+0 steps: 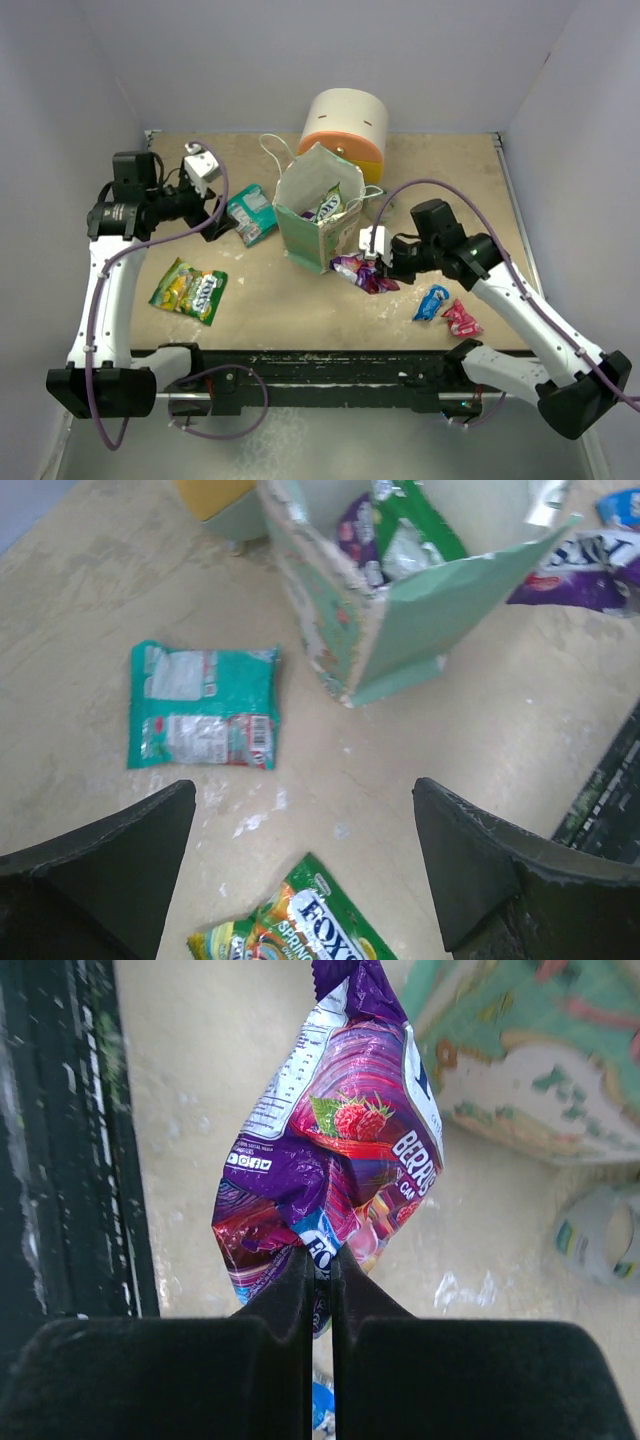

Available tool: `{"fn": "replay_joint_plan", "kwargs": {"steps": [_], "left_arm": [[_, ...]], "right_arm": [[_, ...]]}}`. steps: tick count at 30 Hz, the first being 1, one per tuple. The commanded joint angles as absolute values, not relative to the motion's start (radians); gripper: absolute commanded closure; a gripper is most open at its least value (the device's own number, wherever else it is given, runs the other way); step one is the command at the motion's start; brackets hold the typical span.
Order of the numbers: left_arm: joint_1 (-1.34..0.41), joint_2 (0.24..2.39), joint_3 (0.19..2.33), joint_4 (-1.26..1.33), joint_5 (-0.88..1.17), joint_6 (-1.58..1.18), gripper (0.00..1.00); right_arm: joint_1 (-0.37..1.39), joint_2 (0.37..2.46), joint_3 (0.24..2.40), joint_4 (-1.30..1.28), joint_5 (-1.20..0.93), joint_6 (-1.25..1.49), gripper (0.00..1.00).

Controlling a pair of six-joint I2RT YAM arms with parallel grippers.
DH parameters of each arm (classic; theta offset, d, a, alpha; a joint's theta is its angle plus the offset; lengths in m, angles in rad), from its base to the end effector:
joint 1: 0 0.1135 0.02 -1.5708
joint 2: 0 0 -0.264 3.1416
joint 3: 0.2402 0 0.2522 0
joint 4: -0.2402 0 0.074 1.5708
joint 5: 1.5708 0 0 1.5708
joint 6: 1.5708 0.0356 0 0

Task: Place the snacks into the paper bag
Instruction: Place the snack in the paper bag.

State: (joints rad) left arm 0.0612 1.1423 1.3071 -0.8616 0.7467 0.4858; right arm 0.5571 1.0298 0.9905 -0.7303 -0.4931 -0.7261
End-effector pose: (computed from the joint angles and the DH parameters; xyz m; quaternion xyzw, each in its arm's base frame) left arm 0.2200 -0.0107 0.3887 0.3287 0.7921 -0.2117 0.4687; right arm 0.1667 0.1237 0.3168 -0.6107 0.6584 0.1920 0.3958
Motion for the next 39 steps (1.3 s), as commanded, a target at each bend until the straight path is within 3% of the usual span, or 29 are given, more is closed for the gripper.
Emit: {"fn": "replay_joint_plan", "kwargs": {"steps": [1, 14, 21, 30, 34, 39], "left_arm": [[-0.058, 1.164, 1.382, -0.994, 0.815, 0.63, 0.08], [-0.173, 1.205, 1.56, -1.162, 1.125, 0.837, 0.1], [-0.262, 1.214, 1.626, -1.075, 1.221, 0.871, 0.02], [-0.351, 1.301, 1.688, -0.962, 1.297, 0.749, 0.02], [-0.38, 1.335, 1.702, -0.931, 1.304, 0.716, 0.08], [-0.391, 1.339, 1.683, -0.905, 1.328, 0.679, 0.29]], "right_arm": [[0.562, 1.049, 1.149, -0.75, -0.717, -0.74, 1.0], [0.57, 1.225, 1.469, -0.634, -0.985, -0.564, 1.0], [0.575, 1.31, 1.583, -0.618, -1.007, -0.519, 1.0], [0.602, 1.351, 1.644, -0.63, -1.016, -0.508, 1.0], [0.605, 1.353, 1.651, -0.632, -1.016, -0.508, 1.0], [0.606, 1.35, 1.655, -0.613, -1.012, -0.48, 1.0]]}}
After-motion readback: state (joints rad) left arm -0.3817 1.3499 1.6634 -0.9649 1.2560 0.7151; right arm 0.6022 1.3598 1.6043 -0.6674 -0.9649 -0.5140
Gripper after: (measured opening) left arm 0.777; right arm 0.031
